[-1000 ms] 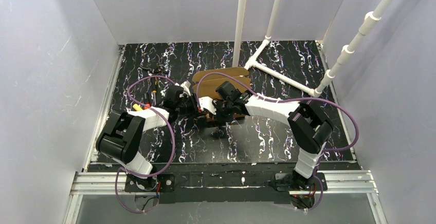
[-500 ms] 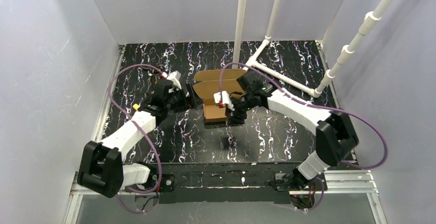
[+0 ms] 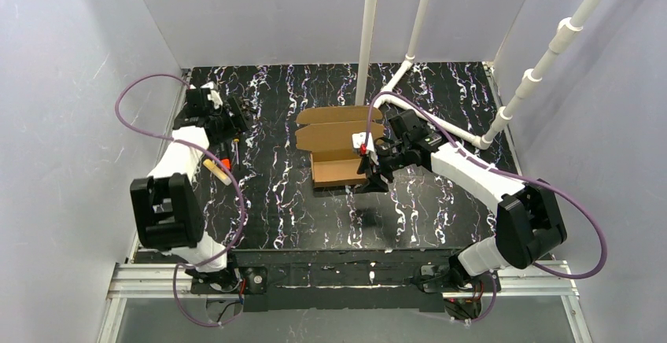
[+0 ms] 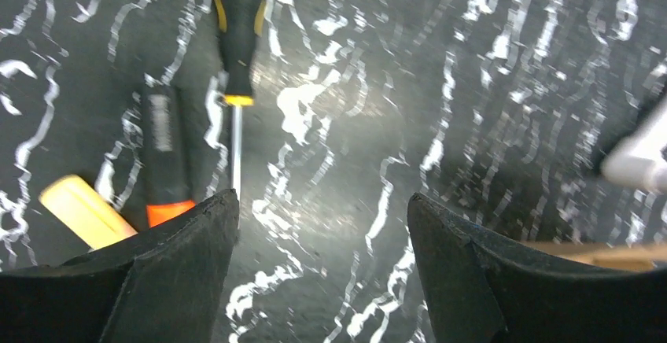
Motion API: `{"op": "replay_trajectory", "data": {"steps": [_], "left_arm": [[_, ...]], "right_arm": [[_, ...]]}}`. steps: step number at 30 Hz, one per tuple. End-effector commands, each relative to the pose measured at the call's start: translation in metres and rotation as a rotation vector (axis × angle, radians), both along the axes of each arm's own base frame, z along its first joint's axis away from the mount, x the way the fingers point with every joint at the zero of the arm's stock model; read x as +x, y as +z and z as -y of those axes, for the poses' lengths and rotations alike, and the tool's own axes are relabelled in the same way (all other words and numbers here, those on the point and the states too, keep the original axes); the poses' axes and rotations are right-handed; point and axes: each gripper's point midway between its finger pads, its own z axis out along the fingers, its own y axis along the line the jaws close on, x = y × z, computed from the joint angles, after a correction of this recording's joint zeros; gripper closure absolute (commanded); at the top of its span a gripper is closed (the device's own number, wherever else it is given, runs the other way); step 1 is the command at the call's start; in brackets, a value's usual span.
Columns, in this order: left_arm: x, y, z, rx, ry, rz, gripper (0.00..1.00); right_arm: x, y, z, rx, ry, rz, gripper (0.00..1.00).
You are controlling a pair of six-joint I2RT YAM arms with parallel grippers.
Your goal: Fold the paper box
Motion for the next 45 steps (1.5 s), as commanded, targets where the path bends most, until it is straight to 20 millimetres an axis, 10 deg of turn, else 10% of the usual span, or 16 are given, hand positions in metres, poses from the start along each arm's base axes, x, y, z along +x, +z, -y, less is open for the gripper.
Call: {"op": "replay_trajectory", "data": {"steps": [1, 16, 33, 40, 45], "left_arm": [[0.006, -0.009, -0.032, 0.098, 0.015, -0.087, 0.24], [-0.009, -0.064, -0.079, 0.246, 0.107, -0.249, 0.5], [-0.017, -0.108, -0.076, 0.199, 0.063, -0.401, 0.7], [-0.02, -0.047, -0.052, 0.089, 0.059, -0.231, 0.93], [-0.045, 0.016, 0.037, -0.217, -0.195, 0.017, 0.96]], "right_arm": [[0.012, 0.016, -0.002, 0.052, -0.044, 0.053, 0.34], [0.015, 0.004, -0.001, 0.039, -0.06, 0.021, 0.33], [0.015, 0.0, 0.0, 0.036, -0.057, 0.008, 0.33], [0.013, 0.003, 0.002, 0.043, -0.04, 0.008, 0.33], [0.004, 0.004, 0.01, 0.042, 0.022, 0.0, 0.33]]}}
